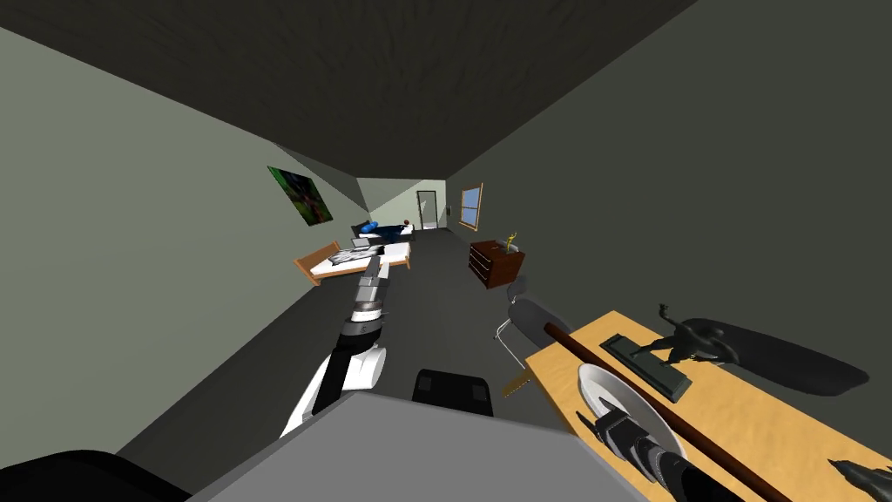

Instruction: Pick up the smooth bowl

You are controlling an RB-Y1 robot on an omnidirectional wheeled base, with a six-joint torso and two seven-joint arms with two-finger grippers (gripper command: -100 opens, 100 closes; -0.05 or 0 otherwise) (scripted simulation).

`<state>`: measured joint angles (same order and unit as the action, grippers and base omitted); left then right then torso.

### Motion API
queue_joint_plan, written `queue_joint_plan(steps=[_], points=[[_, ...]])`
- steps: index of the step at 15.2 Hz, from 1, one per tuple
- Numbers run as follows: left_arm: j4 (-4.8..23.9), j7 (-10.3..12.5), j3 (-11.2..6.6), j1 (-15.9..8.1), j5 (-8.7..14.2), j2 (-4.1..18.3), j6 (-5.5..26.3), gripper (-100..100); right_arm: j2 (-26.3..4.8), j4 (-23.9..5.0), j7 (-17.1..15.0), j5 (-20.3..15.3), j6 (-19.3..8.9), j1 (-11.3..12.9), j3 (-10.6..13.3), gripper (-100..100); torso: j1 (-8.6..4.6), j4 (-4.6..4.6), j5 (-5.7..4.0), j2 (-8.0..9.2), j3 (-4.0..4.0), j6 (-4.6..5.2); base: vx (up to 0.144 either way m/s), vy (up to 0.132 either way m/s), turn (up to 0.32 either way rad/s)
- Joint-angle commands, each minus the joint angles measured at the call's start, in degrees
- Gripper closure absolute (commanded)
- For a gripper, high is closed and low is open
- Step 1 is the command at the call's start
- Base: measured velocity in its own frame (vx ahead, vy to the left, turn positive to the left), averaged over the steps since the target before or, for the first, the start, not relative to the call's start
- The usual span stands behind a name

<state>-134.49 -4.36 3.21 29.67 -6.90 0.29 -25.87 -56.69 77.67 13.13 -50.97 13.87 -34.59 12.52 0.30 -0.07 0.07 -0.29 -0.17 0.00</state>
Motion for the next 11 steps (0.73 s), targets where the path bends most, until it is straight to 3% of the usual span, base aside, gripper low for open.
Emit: queue_joint_plan(steps=[1,5,11], points=[[0.0,0.0,0.00,0.0,0.0,0.0,0.0,0,-1.4,-1.9,0.7,-2.1,-0.8,-0.9,0.5,-100,0.00,0.00,0.00,0.00,0.00,0.00,0.066,0.057,0.059],[0.0,0.0,0.00,0.0,0.0,0.0,0.0,0,-3.6,-5.9,1.5,-5.4,-1.7,-1.5,1.8,-100,0.00,0.01,0.02,0.06,0.03,0.00,0.063,0.062,0.053],[0.0,0.0,0.00,0.0,0.0,0.0,0.0,0,-5.4,-9.5,2.2,-8.4,-2.4,-2.1,3.1,-100,-0.08,0.04,-0.02,0.18,0.11,0.01,0.037,0.040,0.035]])
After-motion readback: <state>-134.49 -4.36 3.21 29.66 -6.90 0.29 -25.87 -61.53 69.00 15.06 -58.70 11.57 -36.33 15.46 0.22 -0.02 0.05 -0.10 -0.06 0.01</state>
